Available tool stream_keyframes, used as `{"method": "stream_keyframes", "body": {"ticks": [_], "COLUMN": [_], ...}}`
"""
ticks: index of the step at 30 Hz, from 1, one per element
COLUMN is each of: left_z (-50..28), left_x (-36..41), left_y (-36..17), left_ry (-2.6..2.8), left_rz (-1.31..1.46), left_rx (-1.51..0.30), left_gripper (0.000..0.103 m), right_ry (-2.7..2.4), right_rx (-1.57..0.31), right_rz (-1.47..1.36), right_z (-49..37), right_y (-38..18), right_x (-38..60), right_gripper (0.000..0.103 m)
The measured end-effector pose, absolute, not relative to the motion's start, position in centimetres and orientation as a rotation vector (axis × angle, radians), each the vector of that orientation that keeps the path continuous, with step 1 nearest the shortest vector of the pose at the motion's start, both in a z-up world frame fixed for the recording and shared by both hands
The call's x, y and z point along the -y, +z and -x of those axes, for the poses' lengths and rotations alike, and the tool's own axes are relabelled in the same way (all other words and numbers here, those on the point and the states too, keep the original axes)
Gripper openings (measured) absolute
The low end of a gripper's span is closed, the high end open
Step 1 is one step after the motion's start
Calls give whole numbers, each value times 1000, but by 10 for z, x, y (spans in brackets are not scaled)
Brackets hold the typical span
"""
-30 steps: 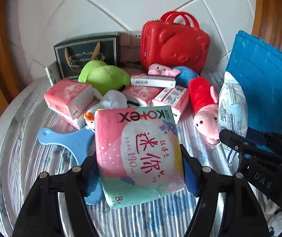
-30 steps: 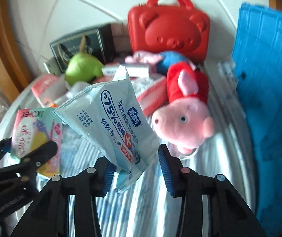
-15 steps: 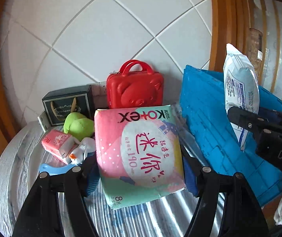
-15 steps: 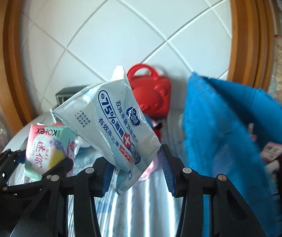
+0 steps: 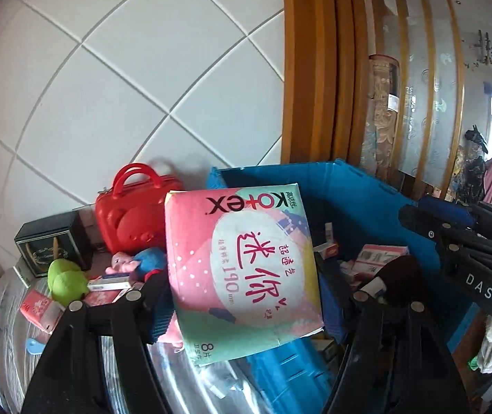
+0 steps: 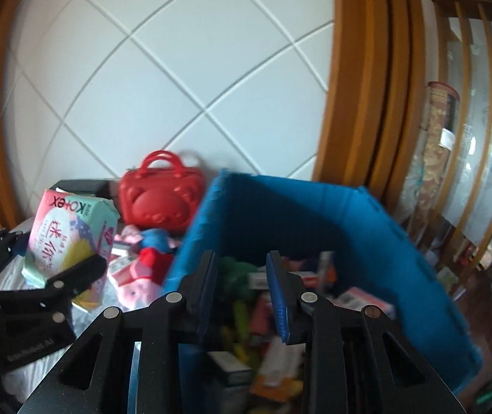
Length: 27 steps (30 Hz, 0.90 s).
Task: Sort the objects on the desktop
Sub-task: 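Carry the Kotex pack and wipes pack over the blue crate with both tools, then open the left tool to drop the Kotex pack into the crate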
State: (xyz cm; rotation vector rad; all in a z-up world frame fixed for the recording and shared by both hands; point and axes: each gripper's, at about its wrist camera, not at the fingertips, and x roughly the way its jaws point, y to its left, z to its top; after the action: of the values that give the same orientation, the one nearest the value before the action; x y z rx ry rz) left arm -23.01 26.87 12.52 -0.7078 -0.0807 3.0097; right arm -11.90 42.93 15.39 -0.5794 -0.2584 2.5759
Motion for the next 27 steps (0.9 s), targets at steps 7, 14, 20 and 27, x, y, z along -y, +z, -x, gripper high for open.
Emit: {"method": "stream_keyframes", "body": {"ticks": [7, 14, 20, 27], "left_z": [268, 280, 276, 259], "left_x": [-367, -421, -430, -412], "left_y": [119, 96, 97, 104], "left_ry": [2898, 2872, 2903, 2945], "left_rz": [858, 988, 978, 930], "left_rx": [-3, -73, -74, -5], "left_gripper": [69, 73, 79, 79], "right_ry": [2505, 2467, 2456, 2446], "right_rx": [220, 171, 164, 114], "right_rz": [623, 713, 726, 694], "right_z": [75, 52, 41, 36], "right_y": [160, 133, 125, 132], "right_x": [-519, -574, -593, -594], "right_gripper": [33, 54, 82, 103]}}
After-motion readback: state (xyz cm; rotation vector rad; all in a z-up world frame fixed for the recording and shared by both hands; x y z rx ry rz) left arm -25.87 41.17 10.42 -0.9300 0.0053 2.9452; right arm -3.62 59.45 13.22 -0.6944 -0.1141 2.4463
